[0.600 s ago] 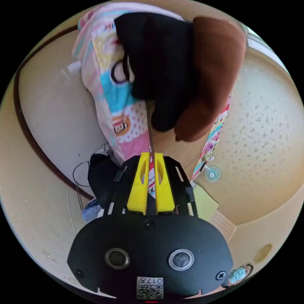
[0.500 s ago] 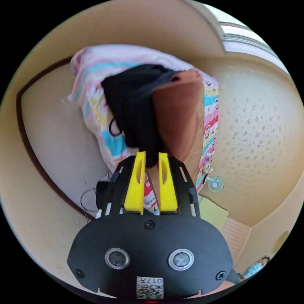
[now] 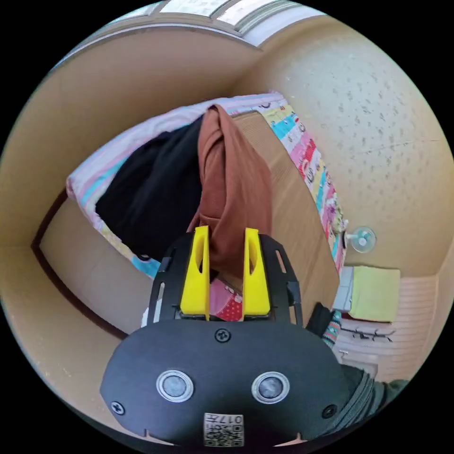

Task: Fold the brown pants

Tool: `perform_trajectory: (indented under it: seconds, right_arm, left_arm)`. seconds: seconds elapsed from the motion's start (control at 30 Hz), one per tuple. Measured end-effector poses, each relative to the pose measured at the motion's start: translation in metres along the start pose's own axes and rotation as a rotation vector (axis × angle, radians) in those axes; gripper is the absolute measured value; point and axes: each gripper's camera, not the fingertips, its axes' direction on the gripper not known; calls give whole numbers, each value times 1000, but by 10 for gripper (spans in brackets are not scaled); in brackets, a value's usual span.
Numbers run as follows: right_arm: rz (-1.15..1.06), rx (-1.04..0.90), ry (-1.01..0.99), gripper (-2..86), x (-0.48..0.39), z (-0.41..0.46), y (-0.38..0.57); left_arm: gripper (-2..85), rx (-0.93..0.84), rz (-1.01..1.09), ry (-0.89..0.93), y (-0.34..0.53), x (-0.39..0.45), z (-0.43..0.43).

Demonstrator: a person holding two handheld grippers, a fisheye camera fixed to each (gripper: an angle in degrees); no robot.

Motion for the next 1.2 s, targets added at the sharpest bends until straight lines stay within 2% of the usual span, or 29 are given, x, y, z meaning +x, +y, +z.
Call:
perform_trajectory:
  seconds: [0.07, 0.13, 0.17, 0.2, 0.23, 0.3, 0.37, 0.47, 0.53, 0.63, 0.7, 0.77, 0.83, 0.9, 1.0, 1.03, 1.07, 1.13, 1.17, 1.2]
  right_arm:
    - [-12, -17, 37, 4, -1, 10, 1]
    - [6, -33, 18, 4, 6, 25, 2]
    - [15, -34, 4, 4, 8, 29, 3]
    - [38, -30, -35, 4, 14, 36, 5]
    - [61, -20, -85, 4, 19, 42, 7]
    - [94, -5, -170, 4, 26, 50, 9]
    - [108, -2, -236, 4, 30, 57, 9]
    - [76, -23, -222, 4, 26, 63, 5]
    - [34, -40, -176, 4, 19, 61, 1]
    - [-17, -28, -152, 4, 13, 53, -1]
    - [-31, -15, -135, 3, 12, 48, 0]
    - [-30, -5, -127, 3, 16, 44, 1]
    - [-16, 11, -142, 3, 24, 42, 3]
    - [-4, 20, -178, 3, 32, 42, 5]
    - [22, 44, -248, 3, 45, 44, 9]
    - [34, 54, -272, 3, 50, 47, 10]
    - [39, 57, -283, 3, 52, 48, 11]
    - [54, 58, -317, 4, 58, 58, 12]
    - [55, 54, -324, 4, 58, 61, 12]
    - [54, 44, -334, 4, 58, 67, 12]
  left_arm:
    - [10, -183, 98, 160, 30, 26, 53]
    - [-2, -541, 179, 415, 77, 66, 142]
    - [-3, -626, 205, 444, 89, 75, 161]
    - [-3, -746, 241, 395, 103, 88, 185]
    - [-2, -780, 285, 261, 101, 95, 191]
    - [8, -666, 292, 82, 82, 94, 175]
    - [51, -553, 202, 20, 53, 76, 154]
    - [103, -302, -40, 78, 6, 25, 109]
    - [110, -47, -167, 129, -22, -7, 73]
    - [114, 170, -201, 121, -54, -23, 47]
    - [109, 242, -198, 120, -72, -24, 44]
    - [74, 213, -195, 210, -91, -24, 62]
    - [30, 108, -70, 586, -109, -5, 105]
    - [17, -10, 80, 701, -106, 41, 136]
    - [11, -279, 442, 684, -59, 145, 191]
    - [12, -364, 518, 740, -31, 176, 214]
    - [12, -411, 539, 787, -17, 189, 227]
    - [20, -689, 577, 938, 43, 231, 289]
    - [25, -777, 594, 927, 58, 239, 304]
    - [35, -955, 638, 820, 89, 252, 336]
